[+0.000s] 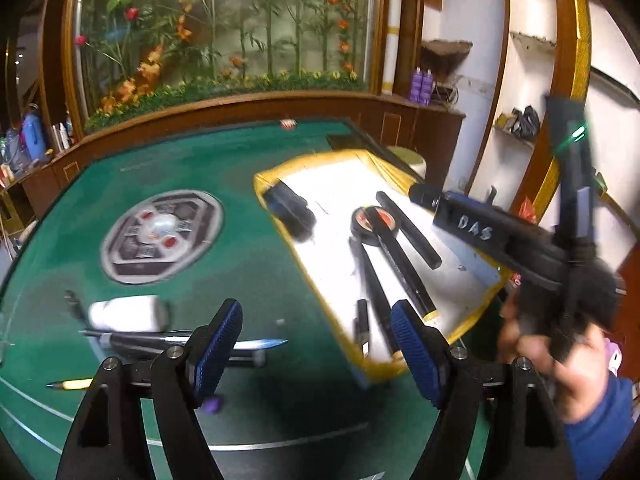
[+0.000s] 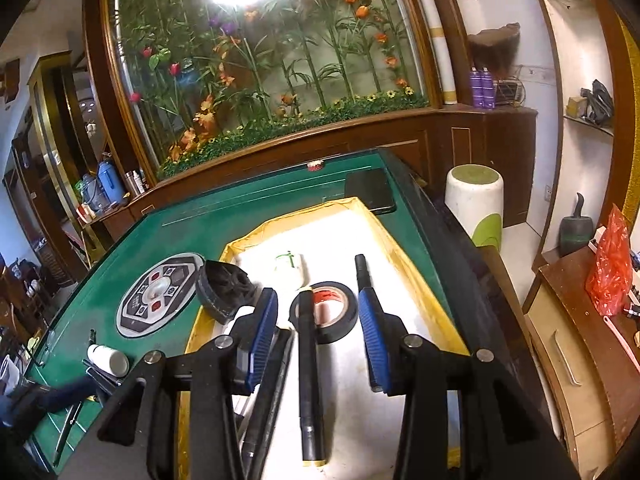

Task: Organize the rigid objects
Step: 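Lower the pen and marker into the tray and open both tools, then grasp a black pen with the left tool while the right grasps a purple-capped marker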

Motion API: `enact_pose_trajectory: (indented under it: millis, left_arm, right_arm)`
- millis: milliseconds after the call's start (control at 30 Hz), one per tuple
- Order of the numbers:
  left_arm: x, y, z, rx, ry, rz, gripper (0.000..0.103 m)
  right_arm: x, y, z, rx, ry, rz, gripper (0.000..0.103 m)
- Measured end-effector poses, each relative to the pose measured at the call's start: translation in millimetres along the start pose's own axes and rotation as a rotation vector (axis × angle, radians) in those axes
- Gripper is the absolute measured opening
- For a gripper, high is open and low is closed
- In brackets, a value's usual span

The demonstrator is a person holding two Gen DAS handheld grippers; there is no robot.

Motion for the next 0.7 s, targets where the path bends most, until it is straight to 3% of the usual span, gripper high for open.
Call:
enact_pose_trajectory:
  millis: [200,433,600,700]
  left_arm:
    - [-15,44,52,0.029,-0.045,0.004,0.082]
    - [-51,115,86,0.107,-0.042,0.080,0.083]
    - [-79,172,101,0.186,-0.015,0.158,0.083]
    - [-100,193,102,0.186,0.020,0.187,0.083]
  right_arm:
    - [-11,34,3,0.066,0.014,0.027,0.042]
    - [-28,117,16,0.227,0.014,0.103,0.048]
    - [-47,178,13,0.342,0.070,0.206,0.048]
    - [-54,208,7,0.416,0.124,0.225,0.048]
Point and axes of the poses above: each gripper's, at about its wrist camera, not at the fingertips, and z roughly against the way its jaws point, y to its left, x to its top, the point moved 9 cm from there along -z, roughly the way its jaws point, and after that the axes turned 1 degree about -z, right-handed, at the moved point
